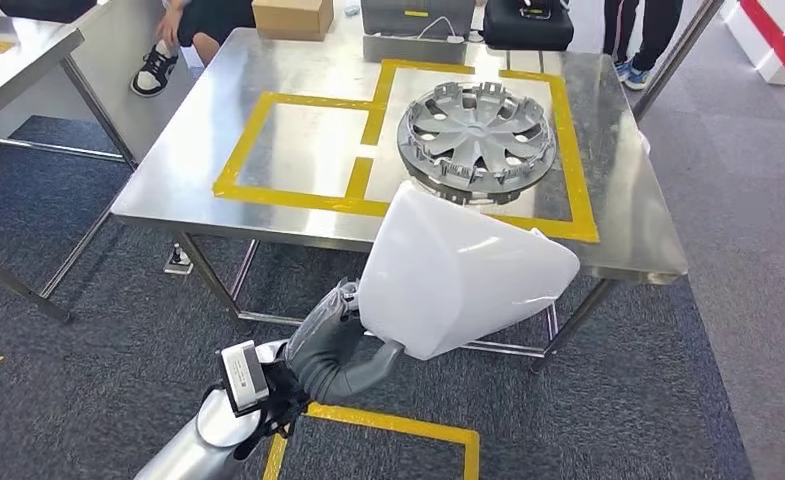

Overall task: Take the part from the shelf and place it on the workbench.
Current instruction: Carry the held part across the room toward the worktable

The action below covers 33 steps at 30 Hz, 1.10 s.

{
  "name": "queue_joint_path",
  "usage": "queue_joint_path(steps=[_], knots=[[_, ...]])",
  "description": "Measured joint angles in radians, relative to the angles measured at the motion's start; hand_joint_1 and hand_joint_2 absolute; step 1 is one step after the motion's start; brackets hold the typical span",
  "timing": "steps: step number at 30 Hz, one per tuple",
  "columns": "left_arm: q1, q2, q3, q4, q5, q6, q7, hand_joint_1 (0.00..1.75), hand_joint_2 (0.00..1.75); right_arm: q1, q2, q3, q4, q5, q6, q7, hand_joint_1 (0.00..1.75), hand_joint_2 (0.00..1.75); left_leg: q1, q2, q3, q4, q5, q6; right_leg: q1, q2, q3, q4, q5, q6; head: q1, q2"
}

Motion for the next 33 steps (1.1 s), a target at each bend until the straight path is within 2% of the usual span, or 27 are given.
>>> queue_joint_path(steps=[3,4,5,6,8,10,13,14,16,18,19,20,21,23,24,25,27,29,30,31,33], knots=[[0.003,0.0,0.0,-0.001,0.0,0.0,-0.001,1.75,1.75,-0.001,-0.004,0.0,0.0,0.0,0.0,0.0,0.0,0.0,0.002,-0.001,0.021,-0.002,-0.023,0.004,-0.003,-0.001,-0.123,0.173,-0.065,0.013,0.004,0.0],[0.005,0.0,0.0,-0.001,0.0,0.0,-0.001,1.75,1.75,0.001,-0.005,0.0,0.0,-0.001,-0.001,0.0,0.0,0.0,0.002,-0.003,0.029,-0.002,-0.031,0.003,-0.004,-0.001,-0.155,0.199,-0.082,0.016,0.004,0.0],[0.008,0.0,0.0,-0.001,0.0,0.0,-0.001,1.75,1.75,0.003,-0.005,0.0,0.0,-0.001,-0.001,0.0,0.0,0.0,0.003,-0.005,0.04,-0.002,-0.041,0.001,-0.005,-0.001,-0.17,0.19,-0.08,0.018,0.004,0.0],[0.01,0.0,0.0,-0.001,0.0,0.0,-0.002,1.75,1.75,0.005,-0.006,0.0,0.0,-0.002,-0.002,-0.001,0.0,0.0,0.005,-0.007,0.054,-0.002,-0.052,-0.001,-0.006,-0.001,-0.17,0.148,-0.054,0.019,0.004,0.0],[0.014,0.001,0.0,-0.001,0.0,0.0,-0.003,1.75,1.75,0.006,-0.006,0.0,0.0,-0.005,-0.003,-0.002,0.0,0.0,0.006,-0.008,0.085,-0.002,-0.077,-0.01,-0.009,-0.003,-0.149,0.026,0.044,0.019,0.005,0.0],[0.018,0.002,0.0,-0.001,-0.002,0.0,-0.005,1.75,1.75,0.007,-0.005,0.0,0.0,-0.006,-0.004,-0.004,0.0,0.0,0.003,-0.008,0.1,-0.002,-0.097,-0.022,-0.007,-0.01,-0.133,-0.04,0.104,0.007,0.005,0.0],[0.023,0.006,0.002,-0.007,-0.004,0.001,-0.01,1.75,1.75,0.009,-0.007,0.0,0.0,-0.007,-0.005,-0.01,0.0,0.0,0.002,-0.006,0.1,0.014,-0.101,-0.038,-0.006,-0.011,-0.12,-0.047,0.104,-0.018,0.003,0.0],[0.024,0.007,0.003,-0.01,-0.004,0.002,-0.012,1.75,1.75,0.009,-0.007,0.0,0.0,-0.007,-0.006,-0.014,0.0,0.0,0.002,-0.005,0.087,0.042,-0.096,-0.042,-0.008,-0.009,-0.112,-0.05,0.1,-0.025,0.001,0.0],[0.025,0.009,0.006,-0.015,-0.004,0.003,-0.017,1.75,1.75,0.008,-0.008,0.0,0.0,-0.009,-0.005,-0.024,0.0,0.0,0.004,-0.002,0.019,0.147,-0.107,-0.051,-0.012,-0.008,-0.094,-0.057,0.088,-0.035,-0.004,0.0],[0.029,0.013,0.007,-0.016,-0.004,0.003,-0.019,1.75,1.75,0.007,-0.01,0.0,0.0,-0.01,-0.005,-0.028,0.0,0.0,0.007,-0.001,-0.07,0.262,-0.152,-0.058,-0.013,-0.007,-0.077,-0.059,0.073,-0.039,-0.006,0.0],[0.032,0.015,0.007,-0.016,-0.004,0.003,-0.019,1.75,1.75,0.008,-0.011,0.0,0.0,-0.01,-0.005,-0.029,0.0,0.0,0.008,0.0,-0.104,0.294,-0.167,-0.059,-0.013,-0.007,-0.069,-0.059,0.065,-0.039,-0.007,0.0],[0.034,0.016,0.007,-0.016,-0.004,0.003,-0.019,1.75,1.75,0.009,-0.011,0.0,0.0,-0.01,-0.005,-0.03,0.0,0.0,0.008,0.0,-0.123,0.294,-0.159,-0.059,-0.012,-0.006,-0.059,-0.059,0.057,-0.039,-0.006,0.0],[0.036,0.017,0.007,-0.016,-0.004,0.003,-0.02,1.75,1.75,0.01,-0.011,0.0,0.0,-0.011,-0.004,-0.033,0.0,0.0,0.008,0.0,-0.123,0.26,-0.128,-0.056,-0.012,-0.006,-0.047,-0.059,0.048,-0.038,-0.007,0.0],[0.037,0.019,0.008,-0.016,-0.005,0.004,-0.022,1.75,1.75,0.01,-0.011,0.0,0.0,-0.012,-0.004,-0.043,0.0,0.0,0.005,0.001,-0.086,0.131,-0.034,-0.046,-0.012,-0.005,-0.023,-0.06,0.03,-0.034,-0.006,0.0],[0.037,0.019,0.009,-0.017,-0.006,0.005,-0.023,1.75,1.75,0.009,-0.01,0.0,0.0,-0.012,-0.003,-0.049,0.0,0.0,0.001,0.002,-0.069,0.076,-0.013,-0.041,-0.011,-0.004,-0.014,-0.061,0.023,-0.03,-0.005,0.0],[0.038,0.019,0.01,-0.017,-0.007,0.005,-0.024,1.75,1.75,0.008,-0.01,0.0,0.0,-0.012,-0.003,-0.054,0.0,0.0,-0.002,0.002,-0.056,0.043,-0.004,-0.035,-0.011,-0.004,-0.012,-0.063,0.017,-0.024,-0.004,0.0],[0.042,0.02,0.013,-0.019,-0.009,0.006,-0.025,1.75,1.75,0.007,-0.011,0.0,-0.001,-0.012,-0.002,-0.06,0.0,0.0,-0.007,0.001,-0.046,0.025,-0.011,-0.026,-0.011,-0.005,-0.005,-0.063,0.015,-0.011,-0.004,0.0],[0.047,0.019,0.015,-0.023,-0.014,0.007,-0.028,1.75,1.75,0.007,-0.012,0.0,-0.001,-0.012,-0.001,-0.065,0.0,0.0,-0.001,0.001,-0.024,0.013,-0.001,-0.016,-0.01,-0.006,-0.005,-0.04,0.021,-0.001,-0.002,0.0],[0.048,0.018,0.016,-0.024,-0.018,0.007,-0.03,1.75,1.75,0.007,-0.012,0.0,-0.001,-0.013,0.0,-0.069,0.0,0.0,0.002,0.001,-0.012,0.008,-0.004,-0.011,-0.01,-0.006,-0.021,-0.009,0.023,0.003,0.0,0.0],[0.05,0.017,0.016,-0.025,-0.024,0.006,-0.034,1.75,1.75,0.006,-0.012,0.0,-0.001,-0.014,0.002,-0.075,0.0,0.0,0.004,0.002,-0.002,0.004,-0.008,-0.007,-0.01,-0.006,-0.051,0.041,0.017,0.006,0.002,0.0],[0.058,0.016,0.017,-0.026,-0.036,0.003,-0.04,1.75,1.75,0.005,-0.013,0.0,-0.001,-0.019,0.008,-0.089,0.0,0.0,0.004,0.001,0.011,0.003,-0.021,-0.002,-0.01,-0.006,-0.133,0.157,-0.025,0.012,0.005,0.0]])
